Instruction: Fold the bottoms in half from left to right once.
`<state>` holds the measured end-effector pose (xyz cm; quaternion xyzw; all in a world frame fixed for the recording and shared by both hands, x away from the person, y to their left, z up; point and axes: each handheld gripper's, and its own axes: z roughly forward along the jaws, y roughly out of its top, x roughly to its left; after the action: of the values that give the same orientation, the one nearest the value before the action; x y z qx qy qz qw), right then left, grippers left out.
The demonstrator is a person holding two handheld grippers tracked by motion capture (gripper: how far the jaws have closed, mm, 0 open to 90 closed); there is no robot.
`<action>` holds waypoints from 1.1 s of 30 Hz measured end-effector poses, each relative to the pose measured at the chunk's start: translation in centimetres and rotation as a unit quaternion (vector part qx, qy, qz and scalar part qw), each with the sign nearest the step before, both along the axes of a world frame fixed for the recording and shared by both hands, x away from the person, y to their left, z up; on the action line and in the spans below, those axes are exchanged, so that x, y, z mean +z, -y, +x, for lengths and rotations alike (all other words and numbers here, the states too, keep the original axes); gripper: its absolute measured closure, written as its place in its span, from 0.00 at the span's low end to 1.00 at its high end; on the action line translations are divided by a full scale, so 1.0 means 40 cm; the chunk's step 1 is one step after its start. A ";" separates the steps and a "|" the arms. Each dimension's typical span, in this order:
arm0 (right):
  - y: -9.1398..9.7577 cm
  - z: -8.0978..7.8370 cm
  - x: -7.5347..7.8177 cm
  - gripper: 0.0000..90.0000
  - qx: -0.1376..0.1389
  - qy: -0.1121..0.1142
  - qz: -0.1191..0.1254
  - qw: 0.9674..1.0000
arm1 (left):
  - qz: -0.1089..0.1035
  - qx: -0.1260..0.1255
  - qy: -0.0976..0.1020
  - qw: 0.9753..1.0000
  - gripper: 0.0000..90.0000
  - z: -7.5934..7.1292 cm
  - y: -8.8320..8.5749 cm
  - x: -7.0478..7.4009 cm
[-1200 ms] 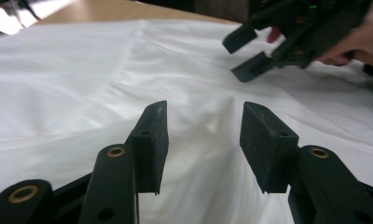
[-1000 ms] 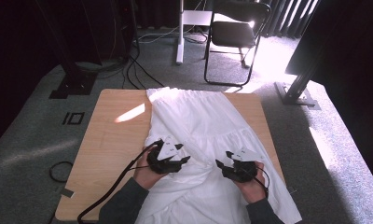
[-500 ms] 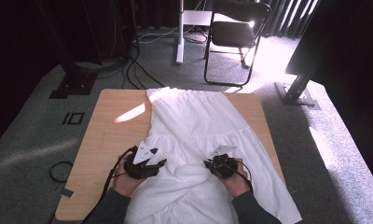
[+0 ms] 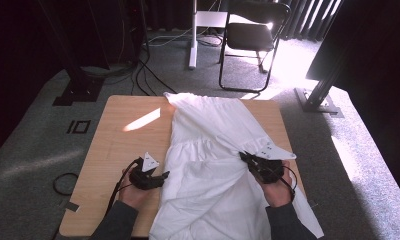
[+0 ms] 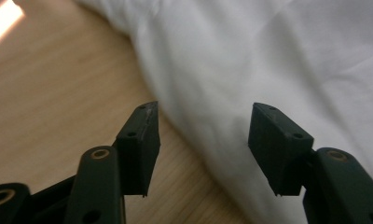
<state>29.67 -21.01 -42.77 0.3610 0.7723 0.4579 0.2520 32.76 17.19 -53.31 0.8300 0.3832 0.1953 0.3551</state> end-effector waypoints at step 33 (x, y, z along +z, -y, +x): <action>0.270 0.074 -0.104 0.98 -0.179 -0.040 -0.030 0.983 | -0.045 -0.089 -0.047 0.994 0.38 -0.051 0.119 -0.060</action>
<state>32.64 -31.83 -46.95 0.5034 0.7182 0.3670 0.3099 30.71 12.42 -55.71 0.8524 0.3320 0.1063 0.3897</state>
